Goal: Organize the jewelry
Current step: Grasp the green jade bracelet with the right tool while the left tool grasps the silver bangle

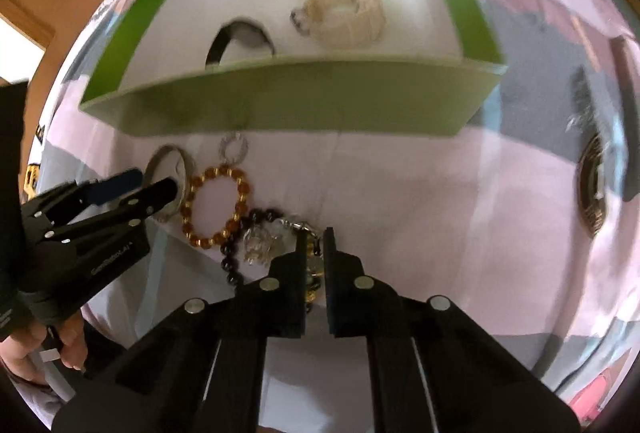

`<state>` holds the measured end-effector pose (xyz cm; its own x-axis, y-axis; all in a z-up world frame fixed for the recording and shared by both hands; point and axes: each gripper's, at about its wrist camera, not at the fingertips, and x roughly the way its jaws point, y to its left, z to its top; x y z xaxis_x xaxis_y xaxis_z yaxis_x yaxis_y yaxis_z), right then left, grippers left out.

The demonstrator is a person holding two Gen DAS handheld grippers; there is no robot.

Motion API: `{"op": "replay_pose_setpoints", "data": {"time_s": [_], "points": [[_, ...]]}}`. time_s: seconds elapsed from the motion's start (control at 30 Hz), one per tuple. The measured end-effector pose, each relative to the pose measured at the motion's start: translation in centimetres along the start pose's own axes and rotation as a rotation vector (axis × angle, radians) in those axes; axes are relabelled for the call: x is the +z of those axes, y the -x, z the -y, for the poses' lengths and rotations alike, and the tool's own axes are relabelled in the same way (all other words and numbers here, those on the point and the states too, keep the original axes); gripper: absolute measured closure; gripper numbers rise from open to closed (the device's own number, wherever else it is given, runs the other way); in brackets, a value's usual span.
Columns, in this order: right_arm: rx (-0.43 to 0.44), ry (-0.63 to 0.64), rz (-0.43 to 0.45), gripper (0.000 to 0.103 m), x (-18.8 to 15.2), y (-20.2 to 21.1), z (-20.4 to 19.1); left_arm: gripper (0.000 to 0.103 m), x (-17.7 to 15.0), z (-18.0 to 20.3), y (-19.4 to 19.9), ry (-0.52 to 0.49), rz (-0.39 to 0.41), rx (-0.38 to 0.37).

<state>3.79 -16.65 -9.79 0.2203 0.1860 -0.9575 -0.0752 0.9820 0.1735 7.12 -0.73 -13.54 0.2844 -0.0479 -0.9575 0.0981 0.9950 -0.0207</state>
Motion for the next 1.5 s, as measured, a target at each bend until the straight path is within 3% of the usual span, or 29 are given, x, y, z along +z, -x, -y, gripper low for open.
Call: {"op": "replay_pose_setpoints", "data": {"time_s": [0.23, 0.3, 0.37, 0.5, 0.63, 0.8, 0.87, 0.97, 1.37, 1.5], "points": [[0.025, -0.086, 0.120, 0.096, 1.2, 2.9, 2.5, 0.076, 0.5, -1.5, -0.1, 0.028, -0.006, -0.015], [-0.009, -0.122, 0.203, 0.096, 1.5, 4.6, 3.5, 0.076, 0.6, -1.7, -0.3, 0.026, -0.007, -0.012], [-0.049, -0.124, 0.222, 0.096, 2.0, 5.0, 4.2, 0.076, 0.2, -1.0, -0.2, 0.018, -0.004, -0.003], [-0.050, -0.146, 0.115, 0.096, 1.6, 2.7, 5.1, 0.068, 0.7, -1.4, 0.0, 0.046, -0.012, -0.042], [-0.017, -0.123, 0.046, 0.096, 0.9, 1.1, 4.3, 0.070, 0.9, -1.9, -0.4, 0.053, -0.017, -0.044], [-0.011, -0.096, 0.029, 0.096, 0.9, 0.6, 3.5, 0.091, 1.2, -2.0, -0.1, 0.061, -0.007, -0.025], [-0.021, -0.104, 0.029, 0.092, 0.9, 1.0, 3.8, 0.092, 1.3, -2.3, -0.1, 0.070, -0.008, -0.033], [-0.027, -0.144, 0.039, 0.076, 1.2, 1.2, 4.6, 0.092, 1.1, -2.9, -0.3, 0.057, -0.008, -0.025], [-0.031, -0.111, -0.008, 0.068, 0.9, 0.0, 3.9, 0.089, 1.0, -0.4, -0.4, 0.028, 0.002, -0.001], [-0.061, -0.084, -0.028, 0.068, 0.7, -0.7, 3.3, 0.100, 0.7, -0.4, -0.2, 0.052, 0.012, -0.004]]}}
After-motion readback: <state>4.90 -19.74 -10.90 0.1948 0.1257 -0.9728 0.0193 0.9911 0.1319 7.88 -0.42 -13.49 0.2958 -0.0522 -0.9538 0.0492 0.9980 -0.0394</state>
